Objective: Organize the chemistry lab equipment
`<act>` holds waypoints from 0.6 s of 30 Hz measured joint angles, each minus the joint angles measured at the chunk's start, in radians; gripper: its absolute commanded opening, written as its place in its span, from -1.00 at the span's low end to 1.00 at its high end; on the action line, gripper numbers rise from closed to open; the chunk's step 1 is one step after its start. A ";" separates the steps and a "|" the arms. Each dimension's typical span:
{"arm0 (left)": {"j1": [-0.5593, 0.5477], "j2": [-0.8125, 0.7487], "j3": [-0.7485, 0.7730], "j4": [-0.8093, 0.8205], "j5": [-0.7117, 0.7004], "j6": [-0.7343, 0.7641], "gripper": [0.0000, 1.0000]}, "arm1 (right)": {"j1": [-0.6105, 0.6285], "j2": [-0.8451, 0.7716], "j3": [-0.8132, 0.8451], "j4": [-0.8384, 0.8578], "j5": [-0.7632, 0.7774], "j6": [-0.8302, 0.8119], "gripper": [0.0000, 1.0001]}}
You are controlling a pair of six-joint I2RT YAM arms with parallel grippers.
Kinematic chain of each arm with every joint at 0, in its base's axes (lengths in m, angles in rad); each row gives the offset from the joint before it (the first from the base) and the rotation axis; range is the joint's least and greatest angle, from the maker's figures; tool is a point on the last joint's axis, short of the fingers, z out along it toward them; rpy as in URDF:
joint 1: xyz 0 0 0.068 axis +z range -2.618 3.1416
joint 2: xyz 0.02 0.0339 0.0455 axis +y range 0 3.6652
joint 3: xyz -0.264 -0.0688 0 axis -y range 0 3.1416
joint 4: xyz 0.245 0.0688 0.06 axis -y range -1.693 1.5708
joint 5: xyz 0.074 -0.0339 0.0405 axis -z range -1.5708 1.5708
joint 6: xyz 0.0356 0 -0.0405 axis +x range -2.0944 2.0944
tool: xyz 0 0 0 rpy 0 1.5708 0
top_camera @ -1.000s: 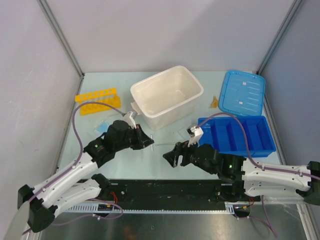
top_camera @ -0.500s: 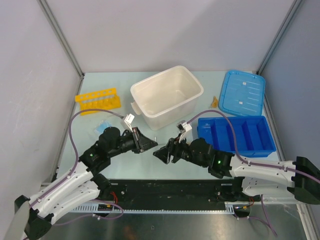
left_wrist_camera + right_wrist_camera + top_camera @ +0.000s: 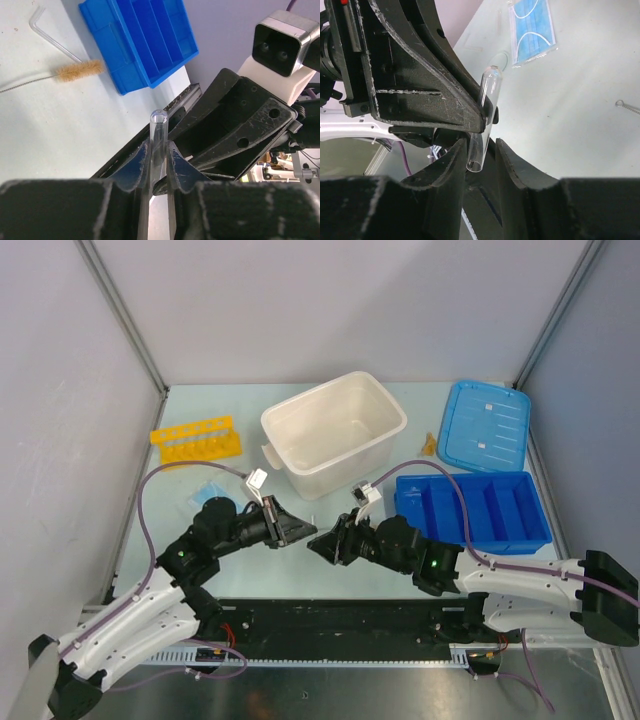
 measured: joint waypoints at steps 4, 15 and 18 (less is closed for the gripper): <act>0.000 0.000 0.000 0.003 0.006 0.000 -0.57 | 0.000 0.000 0.000 0.003 0.001 0.003 -0.52; -0.001 0.063 0.011 0.021 0.049 0.021 -0.08 | 0.038 -0.021 0.000 -0.032 0.047 -0.088 -0.68; -0.001 0.093 0.035 0.021 0.071 0.042 -0.07 | 0.058 -0.035 0.000 -0.048 0.067 -0.127 -0.68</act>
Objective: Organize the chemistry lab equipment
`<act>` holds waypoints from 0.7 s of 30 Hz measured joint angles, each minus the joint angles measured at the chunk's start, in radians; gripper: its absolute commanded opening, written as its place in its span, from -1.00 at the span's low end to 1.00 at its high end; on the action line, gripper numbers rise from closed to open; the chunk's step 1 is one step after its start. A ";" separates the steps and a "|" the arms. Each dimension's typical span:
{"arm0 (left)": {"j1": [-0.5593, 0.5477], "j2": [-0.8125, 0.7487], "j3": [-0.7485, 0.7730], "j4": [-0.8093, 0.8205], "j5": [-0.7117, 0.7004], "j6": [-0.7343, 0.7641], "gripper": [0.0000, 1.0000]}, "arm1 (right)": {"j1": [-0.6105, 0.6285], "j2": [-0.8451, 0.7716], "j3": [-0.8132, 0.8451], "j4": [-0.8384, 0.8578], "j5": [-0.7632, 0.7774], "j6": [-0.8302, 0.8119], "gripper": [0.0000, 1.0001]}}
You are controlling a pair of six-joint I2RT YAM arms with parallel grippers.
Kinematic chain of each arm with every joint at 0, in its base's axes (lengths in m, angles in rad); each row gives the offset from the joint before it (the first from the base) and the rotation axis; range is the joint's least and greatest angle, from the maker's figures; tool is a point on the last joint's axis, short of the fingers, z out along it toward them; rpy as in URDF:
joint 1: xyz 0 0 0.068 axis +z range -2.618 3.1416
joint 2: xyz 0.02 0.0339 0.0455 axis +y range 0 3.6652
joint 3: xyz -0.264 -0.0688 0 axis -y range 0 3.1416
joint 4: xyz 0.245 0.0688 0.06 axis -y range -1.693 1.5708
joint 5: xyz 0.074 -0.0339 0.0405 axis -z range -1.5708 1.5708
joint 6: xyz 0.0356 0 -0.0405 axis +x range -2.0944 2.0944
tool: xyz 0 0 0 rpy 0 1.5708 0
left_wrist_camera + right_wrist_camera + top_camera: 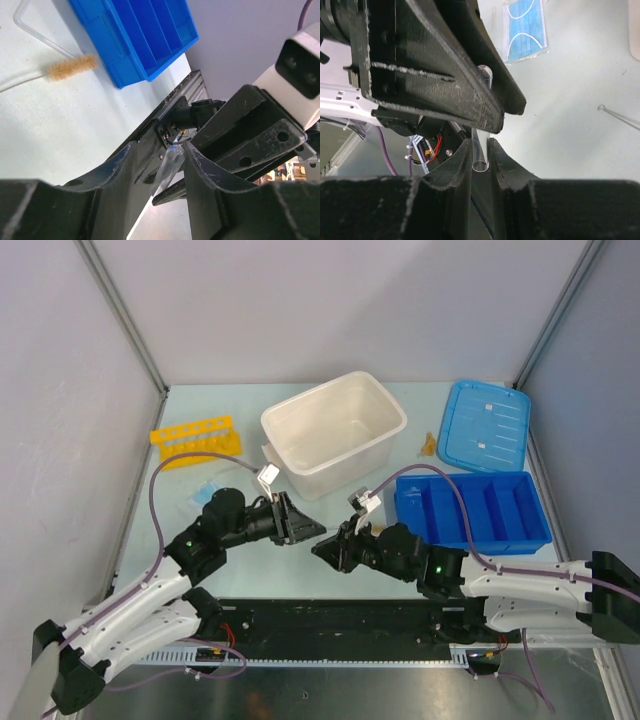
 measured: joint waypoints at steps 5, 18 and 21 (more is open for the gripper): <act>0.000 0.015 0.040 -0.010 0.003 0.037 -0.08 | 0.024 -0.014 0.000 -0.011 0.022 -0.043 -0.68; 0.000 0.012 0.080 -0.113 -0.001 0.117 -0.17 | 0.069 -0.023 -0.021 -0.052 0.077 -0.080 -0.67; 0.000 0.010 0.081 -0.140 -0.006 0.129 -0.22 | 0.073 -0.030 -0.028 -0.052 0.087 -0.080 -0.67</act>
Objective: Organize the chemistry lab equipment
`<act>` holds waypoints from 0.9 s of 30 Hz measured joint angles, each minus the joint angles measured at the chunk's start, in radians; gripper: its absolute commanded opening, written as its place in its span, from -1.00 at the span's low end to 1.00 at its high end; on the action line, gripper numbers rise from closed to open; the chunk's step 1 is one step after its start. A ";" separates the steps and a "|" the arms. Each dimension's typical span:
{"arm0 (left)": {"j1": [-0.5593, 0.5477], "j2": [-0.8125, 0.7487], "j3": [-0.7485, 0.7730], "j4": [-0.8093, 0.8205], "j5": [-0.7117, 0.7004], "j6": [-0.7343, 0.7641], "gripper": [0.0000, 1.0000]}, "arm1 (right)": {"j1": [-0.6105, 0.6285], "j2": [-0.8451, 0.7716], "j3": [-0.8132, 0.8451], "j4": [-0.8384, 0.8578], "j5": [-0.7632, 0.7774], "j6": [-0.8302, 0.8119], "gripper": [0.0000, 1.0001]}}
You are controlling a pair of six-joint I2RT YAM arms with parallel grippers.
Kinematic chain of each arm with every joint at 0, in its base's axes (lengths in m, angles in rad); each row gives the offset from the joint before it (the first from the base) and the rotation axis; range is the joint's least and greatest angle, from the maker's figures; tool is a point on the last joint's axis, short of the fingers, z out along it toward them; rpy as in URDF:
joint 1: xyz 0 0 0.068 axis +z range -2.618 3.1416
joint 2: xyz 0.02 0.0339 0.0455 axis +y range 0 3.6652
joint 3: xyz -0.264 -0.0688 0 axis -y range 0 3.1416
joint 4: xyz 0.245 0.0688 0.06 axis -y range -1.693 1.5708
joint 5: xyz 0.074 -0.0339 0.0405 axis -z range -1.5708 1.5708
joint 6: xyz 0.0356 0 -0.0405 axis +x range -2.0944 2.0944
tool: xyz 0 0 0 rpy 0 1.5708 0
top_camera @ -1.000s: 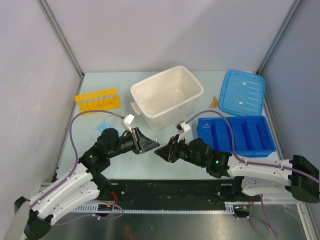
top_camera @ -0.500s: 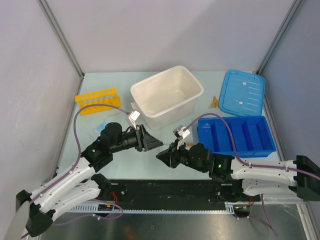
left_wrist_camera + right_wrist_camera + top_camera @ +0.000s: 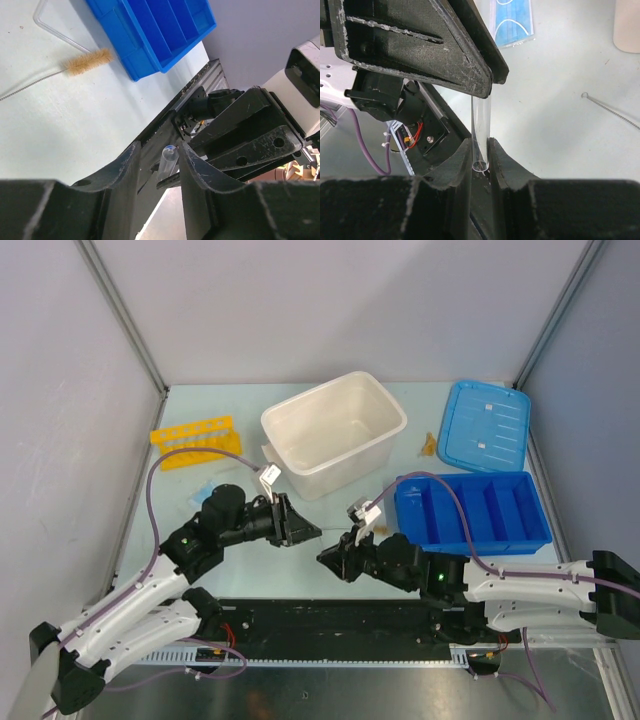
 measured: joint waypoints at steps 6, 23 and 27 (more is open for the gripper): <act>0.000 0.000 0.006 -0.018 0.001 0.015 -0.29 | 0.002 0.000 -0.002 -0.006 0.006 0.000 -0.67; 0.000 0.058 0.082 -0.113 -0.050 0.071 -0.77 | 0.006 -0.037 -0.002 -0.026 0.072 0.033 0.82; 0.006 0.119 0.234 -0.229 -0.214 0.162 -0.71 | 0.009 -0.098 -0.004 -0.058 0.083 0.037 0.98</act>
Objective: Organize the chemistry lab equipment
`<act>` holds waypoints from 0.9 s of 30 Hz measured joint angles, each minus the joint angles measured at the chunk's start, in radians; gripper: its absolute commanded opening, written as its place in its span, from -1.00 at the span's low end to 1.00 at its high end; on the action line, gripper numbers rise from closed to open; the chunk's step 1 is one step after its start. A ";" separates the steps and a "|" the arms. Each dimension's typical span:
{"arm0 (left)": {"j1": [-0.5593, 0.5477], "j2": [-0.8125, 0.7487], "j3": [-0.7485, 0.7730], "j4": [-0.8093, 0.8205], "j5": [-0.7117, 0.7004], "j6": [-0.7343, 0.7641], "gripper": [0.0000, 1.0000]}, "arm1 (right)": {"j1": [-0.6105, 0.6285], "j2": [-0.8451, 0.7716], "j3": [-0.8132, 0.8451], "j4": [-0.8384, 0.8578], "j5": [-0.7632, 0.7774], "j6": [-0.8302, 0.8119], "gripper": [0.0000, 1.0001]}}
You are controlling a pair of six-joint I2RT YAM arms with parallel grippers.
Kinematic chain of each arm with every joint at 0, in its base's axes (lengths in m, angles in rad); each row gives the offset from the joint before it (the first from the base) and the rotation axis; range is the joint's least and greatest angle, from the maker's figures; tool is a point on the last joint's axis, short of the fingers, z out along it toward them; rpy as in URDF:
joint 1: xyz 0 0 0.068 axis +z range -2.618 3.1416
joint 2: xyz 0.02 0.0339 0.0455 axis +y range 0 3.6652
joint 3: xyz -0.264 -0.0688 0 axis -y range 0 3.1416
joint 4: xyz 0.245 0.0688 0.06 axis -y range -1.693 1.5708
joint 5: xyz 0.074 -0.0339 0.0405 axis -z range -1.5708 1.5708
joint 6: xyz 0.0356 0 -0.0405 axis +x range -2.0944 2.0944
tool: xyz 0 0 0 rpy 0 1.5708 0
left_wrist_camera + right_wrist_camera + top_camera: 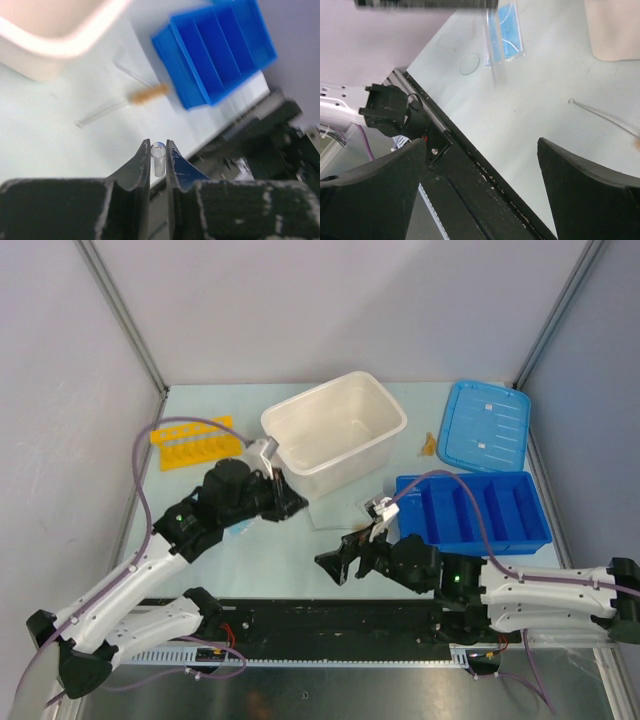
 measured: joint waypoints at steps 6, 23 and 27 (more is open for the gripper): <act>0.055 0.073 0.234 -0.069 -0.378 0.162 -0.71 | 0.013 -0.138 -0.014 -0.053 0.034 0.001 0.99; 0.666 0.446 0.365 0.233 -0.577 0.357 -0.70 | 0.014 -0.396 -0.020 -0.219 0.133 -0.019 0.99; 0.710 0.542 0.365 0.301 -0.547 0.357 -0.70 | 0.014 -0.396 -0.022 -0.236 0.139 -0.020 0.99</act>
